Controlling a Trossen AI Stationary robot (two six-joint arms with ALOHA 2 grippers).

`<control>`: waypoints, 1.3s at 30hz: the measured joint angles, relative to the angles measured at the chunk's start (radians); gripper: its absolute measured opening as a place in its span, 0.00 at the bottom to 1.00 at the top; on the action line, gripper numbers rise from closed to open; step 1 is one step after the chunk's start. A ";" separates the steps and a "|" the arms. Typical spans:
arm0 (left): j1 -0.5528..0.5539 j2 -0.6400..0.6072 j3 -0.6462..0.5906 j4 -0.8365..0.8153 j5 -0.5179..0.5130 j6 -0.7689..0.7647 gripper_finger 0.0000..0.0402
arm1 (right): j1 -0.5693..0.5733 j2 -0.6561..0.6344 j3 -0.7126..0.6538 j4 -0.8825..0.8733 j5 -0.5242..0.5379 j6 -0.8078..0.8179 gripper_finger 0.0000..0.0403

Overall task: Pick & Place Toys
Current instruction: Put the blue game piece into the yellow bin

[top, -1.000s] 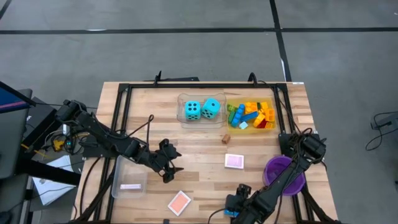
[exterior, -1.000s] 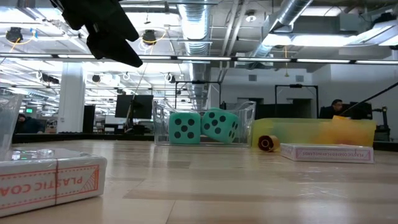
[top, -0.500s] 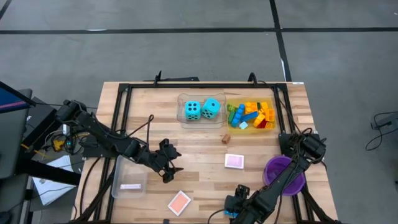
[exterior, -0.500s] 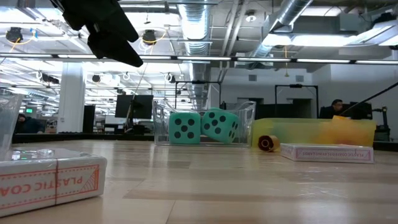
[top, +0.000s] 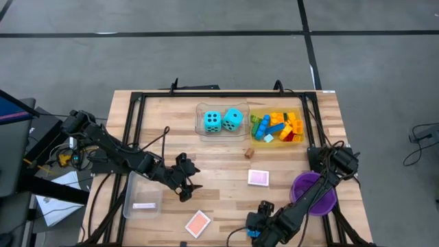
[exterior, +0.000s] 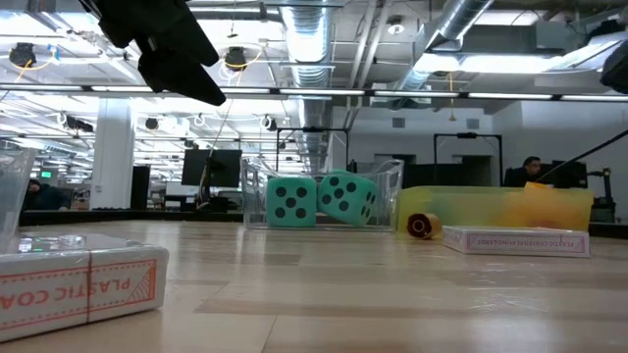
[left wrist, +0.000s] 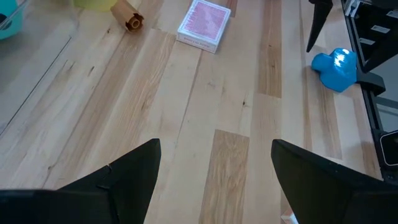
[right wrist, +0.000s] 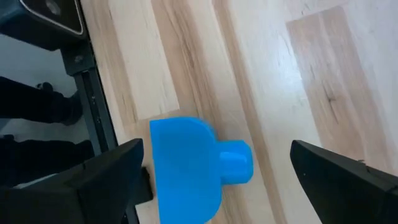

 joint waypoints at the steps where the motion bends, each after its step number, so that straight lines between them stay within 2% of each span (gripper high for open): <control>1: 0.000 0.000 0.000 0.000 0.000 0.000 0.75 | 0.000 0.000 0.000 -0.001 0.000 0.000 0.99; 11: 0.000 0.000 0.000 0.000 0.000 0.000 0.75 | 0.009 0.003 0.000 0.014 0.001 0.000 0.99; 17: 0.000 0.000 0.000 0.001 0.000 0.003 0.75 | 0.009 0.082 0.009 0.050 -0.056 -0.004 0.99; 32: 0.022 0.000 0.000 0.023 0.000 0.004 0.75 | 0.001 0.091 0.010 0.045 -0.046 0.034 0.99; 39: 0.024 0.000 0.000 0.026 0.000 0.004 0.75 | 0.001 0.092 0.008 0.041 -0.044 0.029 0.93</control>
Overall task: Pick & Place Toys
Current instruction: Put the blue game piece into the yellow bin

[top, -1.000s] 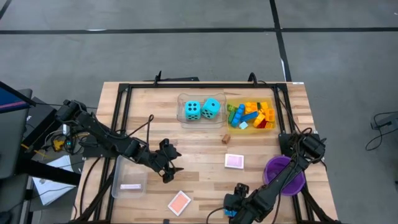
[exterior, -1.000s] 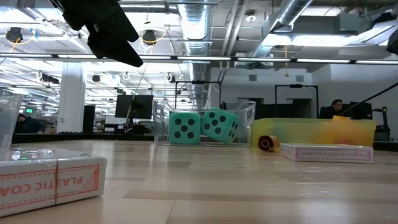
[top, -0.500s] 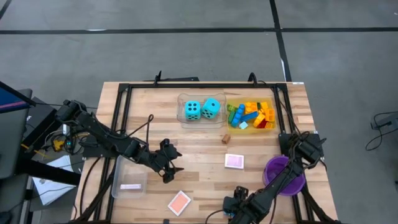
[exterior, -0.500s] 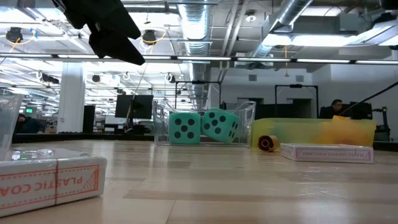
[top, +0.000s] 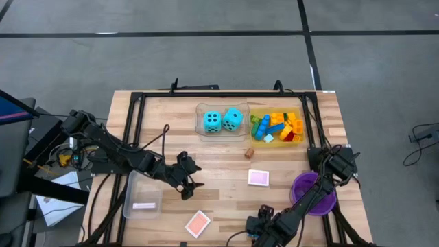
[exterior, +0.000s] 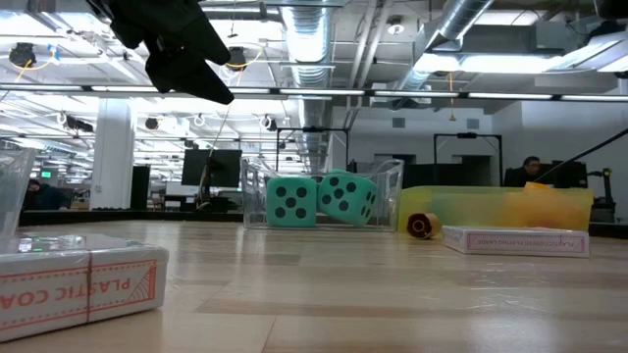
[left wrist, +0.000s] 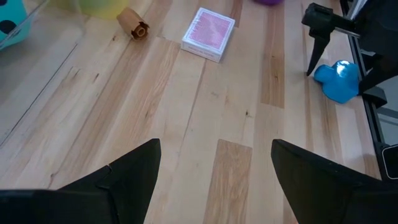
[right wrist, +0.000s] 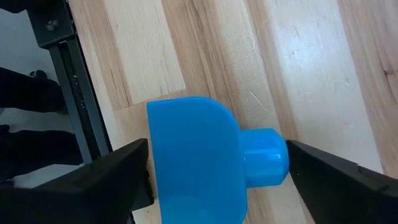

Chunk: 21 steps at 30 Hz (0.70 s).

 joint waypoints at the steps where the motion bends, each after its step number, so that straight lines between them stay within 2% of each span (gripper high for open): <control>1: 0.000 0.000 0.000 0.000 0.000 0.000 0.75 | 0.000 0.000 0.000 -0.001 0.000 0.000 0.91; 12: 0.000 0.000 0.000 0.000 0.000 0.000 0.75 | -0.002 0.001 -0.002 -0.013 0.004 0.000 0.70; 17: 0.000 0.000 0.000 0.000 0.000 0.000 0.75 | -0.006 -0.011 -0.004 -0.018 0.007 -0.006 0.67; 21: 0.000 0.000 0.000 0.000 0.000 0.000 0.75 | -0.007 -0.031 -0.005 -0.062 0.050 -0.008 0.67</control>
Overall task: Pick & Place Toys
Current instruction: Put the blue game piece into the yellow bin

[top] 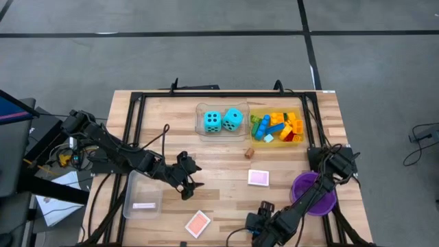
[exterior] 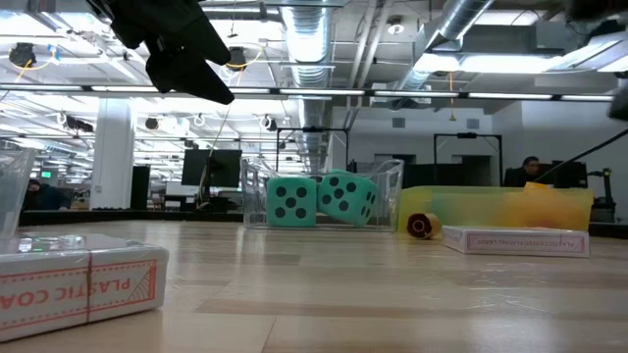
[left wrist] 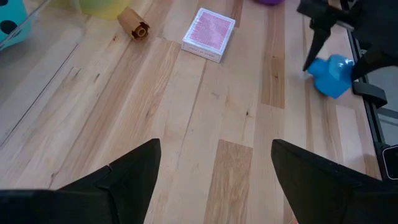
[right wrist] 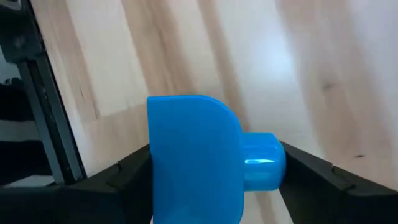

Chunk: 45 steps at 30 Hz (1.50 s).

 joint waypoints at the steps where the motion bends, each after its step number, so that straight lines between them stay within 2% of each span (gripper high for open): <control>1: 0.000 0.000 0.000 0.000 0.000 0.000 0.75 | 0.000 -0.007 0.000 -0.011 0.008 -0.001 0.67; 8: 0.000 0.000 0.000 0.000 0.000 0.000 0.75 | -0.019 -0.068 0.000 -0.132 0.075 0.049 0.66; 15: 0.003 0.000 0.000 0.000 0.000 0.000 0.75 | -0.055 -0.140 0.002 -0.314 0.195 0.130 0.66; 25: 0.035 0.000 0.000 0.000 0.000 0.000 0.75 | -0.173 -0.243 0.002 -0.599 0.219 0.370 0.66; 29: 0.050 0.000 0.000 0.000 0.000 0.000 0.75 | -0.239 -0.286 0.002 -0.666 0.219 0.349 0.66; 36: 0.079 0.000 0.000 0.001 0.000 -0.001 0.75 | -0.376 -0.382 -0.033 -0.723 0.227 0.185 0.66; 45: 0.127 0.000 0.000 0.038 -0.003 -0.029 0.75 | -0.563 -0.580 -0.274 -0.665 0.244 0.153 0.66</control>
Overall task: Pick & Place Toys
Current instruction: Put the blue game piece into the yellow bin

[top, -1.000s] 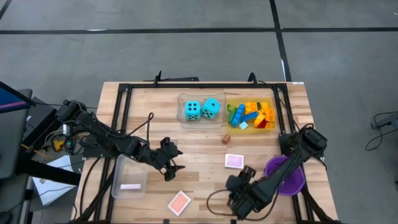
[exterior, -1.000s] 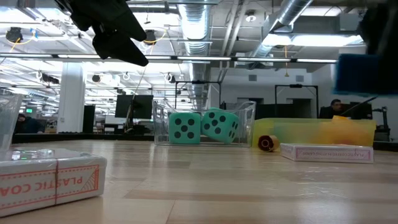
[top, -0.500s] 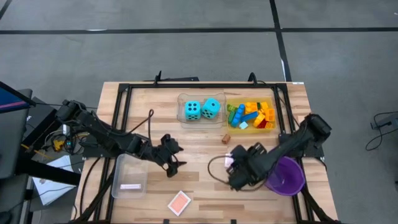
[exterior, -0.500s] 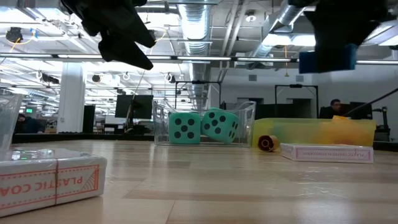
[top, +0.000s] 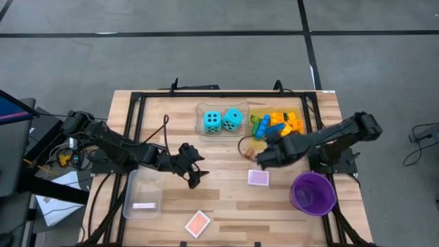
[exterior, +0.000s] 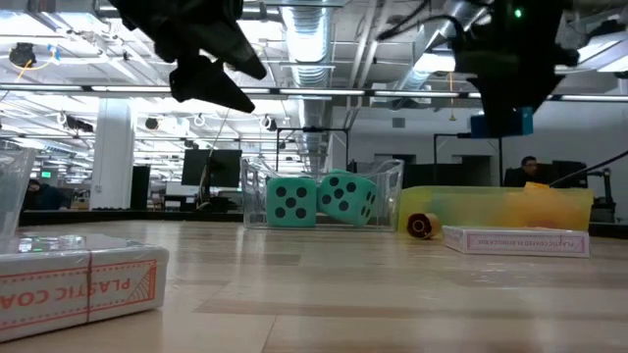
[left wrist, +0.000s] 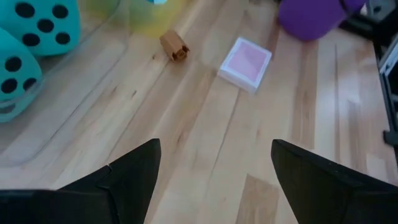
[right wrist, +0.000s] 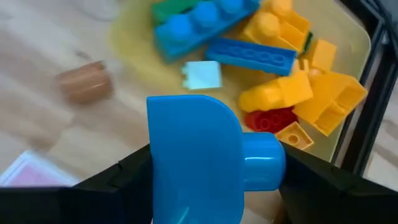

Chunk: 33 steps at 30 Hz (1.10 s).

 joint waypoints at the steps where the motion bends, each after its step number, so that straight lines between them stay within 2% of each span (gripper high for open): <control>1: 0.005 0.000 0.000 0.011 -0.001 -0.001 0.75 | -0.020 -0.028 -0.032 0.019 -0.001 -0.001 0.66; 8: 0.036 0.000 0.000 0.088 -0.001 -0.001 0.75 | -0.177 -0.213 -0.169 0.181 -0.003 -0.056 0.66; 14: 0.044 0.000 0.000 0.123 -0.001 -0.005 0.75 | -0.352 -0.277 -0.191 0.238 -0.004 -0.106 0.66; 19: 0.044 0.000 0.000 0.126 -0.001 -0.028 0.75 | -0.482 -0.253 -0.191 0.308 -0.069 -0.148 0.66; 23: 0.044 0.000 0.000 0.129 -0.001 -0.029 0.75 | -0.544 -0.206 -0.191 0.368 -0.106 -0.148 0.66; 26: 0.044 0.000 0.000 0.134 -0.001 -0.053 0.75 | -0.565 -0.165 -0.191 0.395 -0.121 -0.156 0.66; 33: 0.044 0.000 0.000 0.134 -0.001 -0.075 0.75 | -0.558 -0.073 -0.191 0.402 -0.161 -0.292 0.66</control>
